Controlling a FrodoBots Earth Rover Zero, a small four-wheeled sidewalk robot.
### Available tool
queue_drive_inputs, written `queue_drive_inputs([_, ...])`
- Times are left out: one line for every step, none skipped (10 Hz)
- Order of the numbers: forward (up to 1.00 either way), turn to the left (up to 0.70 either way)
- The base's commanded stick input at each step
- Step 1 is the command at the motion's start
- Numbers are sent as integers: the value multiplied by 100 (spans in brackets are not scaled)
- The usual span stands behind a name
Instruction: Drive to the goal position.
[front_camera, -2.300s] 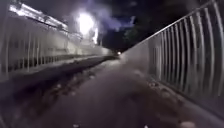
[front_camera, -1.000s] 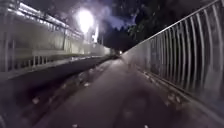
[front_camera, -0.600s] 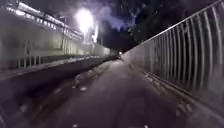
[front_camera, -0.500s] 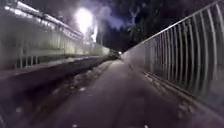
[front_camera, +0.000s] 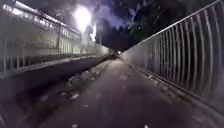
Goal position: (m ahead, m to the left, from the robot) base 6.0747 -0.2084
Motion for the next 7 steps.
queue_drive_inputs([70, 0])
queue_drive_inputs([70, 0])
queue_drive_inputs([70, 0])
queue_drive_inputs([70, 0])
queue_drive_inputs([70, 0])
queue_drive_inputs([70, 0])
queue_drive_inputs([70, 0])
